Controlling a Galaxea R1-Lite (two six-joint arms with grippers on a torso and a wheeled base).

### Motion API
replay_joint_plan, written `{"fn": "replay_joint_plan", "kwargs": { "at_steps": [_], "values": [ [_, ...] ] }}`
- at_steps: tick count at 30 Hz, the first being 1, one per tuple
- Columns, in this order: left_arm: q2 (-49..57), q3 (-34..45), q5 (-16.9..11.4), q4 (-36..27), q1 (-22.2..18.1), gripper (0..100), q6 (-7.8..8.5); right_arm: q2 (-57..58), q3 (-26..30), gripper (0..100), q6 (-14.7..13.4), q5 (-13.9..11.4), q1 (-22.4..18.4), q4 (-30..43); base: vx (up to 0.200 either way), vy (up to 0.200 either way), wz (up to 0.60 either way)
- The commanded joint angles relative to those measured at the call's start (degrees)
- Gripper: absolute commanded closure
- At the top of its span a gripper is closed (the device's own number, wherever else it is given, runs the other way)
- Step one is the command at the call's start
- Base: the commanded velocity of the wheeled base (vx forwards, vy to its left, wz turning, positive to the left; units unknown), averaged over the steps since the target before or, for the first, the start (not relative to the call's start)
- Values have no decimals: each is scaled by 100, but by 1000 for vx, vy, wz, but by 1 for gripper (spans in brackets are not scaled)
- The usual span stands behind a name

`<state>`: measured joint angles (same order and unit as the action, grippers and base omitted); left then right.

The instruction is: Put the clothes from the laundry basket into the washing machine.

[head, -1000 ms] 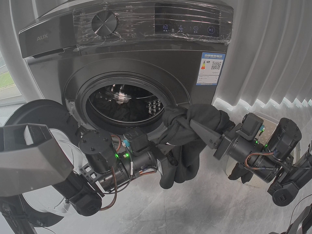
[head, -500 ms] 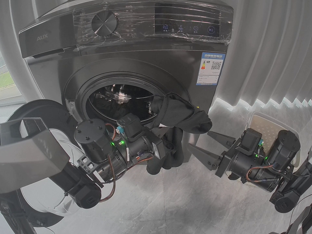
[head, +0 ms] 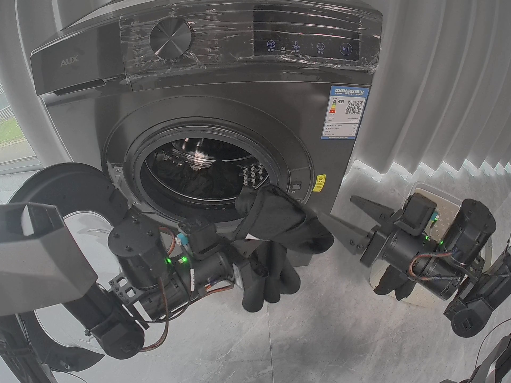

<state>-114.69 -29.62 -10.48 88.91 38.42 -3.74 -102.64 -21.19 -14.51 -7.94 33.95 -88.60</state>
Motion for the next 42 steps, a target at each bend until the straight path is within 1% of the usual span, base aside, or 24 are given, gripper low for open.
{"fn": "replay_joint_plan", "kwargs": {
  "at_steps": [1,2,3,4,5,6,7,8,9,10,11,12,13,15,17,18,19,20,22,23,26,32,38,42],
  "values": [
    [562,844,196,-5,-81,100,14,148,-281,0,27,3,-240,36,0,0,0],
    [658,976,301,-5,-81,100,23,175,-237,0,80,3,-213,45,0,0,0],
    [658,976,301,-5,-81,100,23,175,-237,0,80,3,-213,45,0,0,0],
    [869,1134,398,-5,-90,100,14,175,-26,0,361,3,-178,36,0,0,0],
    [1010,1213,407,-5,-90,100,14,166,159,0,712,-6,-178,1,0,0,0],
    [1028,1222,407,-5,-90,100,14,166,176,0,756,-6,-178,1,0,0,0],
    [1212,1336,424,-14,-116,100,-4,157,378,0,1143,-6,-187,36,0,0,0],
    [1274,1354,468,-14,-160,100,40,157,484,0,1266,3,-178,71,0,0,0],
    [1353,1371,583,-14,-300,100,49,166,633,0,1301,3,-161,71,0,0,0],
    [1370,1380,732,-22,-388,100,40,175,712,0,1301,11,-126,71,0,0,0],
    [1370,1380,776,-22,-406,100,40,175,730,0,1301,11,-117,71,0,0,0],
    [1361,1415,1004,-22,-441,100,49,183,836,0,1292,-6,-73,62,0,0,0],
    [1353,1486,1154,-22,-450,100,58,175,871,0,1292,-6,-108,62,0,0,0],
    [1353,1776,1321,-14,-450,100,58,166,836,0,1284,-15,-169,45,0,0,0],
    [1370,1943,1312,-14,-450,100,14,175,809,0,1284,-15,-213,36,0,0,0],
    [1335,1890,1321,-5,-459,100,5,183,818,0,1275,-15,-222,18,0,0,0],
    [1326,1802,1374,-5,-467,100,31,183,836,0,1275,-6,-222,1,0,0,0],
    [1335,1767,1382,-5,-485,100,-4,210,836,0,1249,3,-222,1,0,0,0],
    [1353,1749,1409,-22,-634,100,14,298,818,0,1205,20,-249,1,0,0,0],
    [1361,1802,1470,-5,-678,100,5,333,818,0,1205,11,-293,1,0,0,0],
    [1379,1793,1523,-14,-731,100,-12,359,836,0,1205,-24,-398,1,0,0,0],
    [1370,1793,1488,-14,-714,100,-12,324,827,0,1196,-15,-424,1,0,0,0],
    [1265,1785,1470,-14,-784,100,-4,333,818,0,1196,-15,-416,1,200,0,0],
    [1071,1767,1505,-5,-740,100,14,333,818,0,1196,-6,-398,1,150,0,0]
  ]
}}
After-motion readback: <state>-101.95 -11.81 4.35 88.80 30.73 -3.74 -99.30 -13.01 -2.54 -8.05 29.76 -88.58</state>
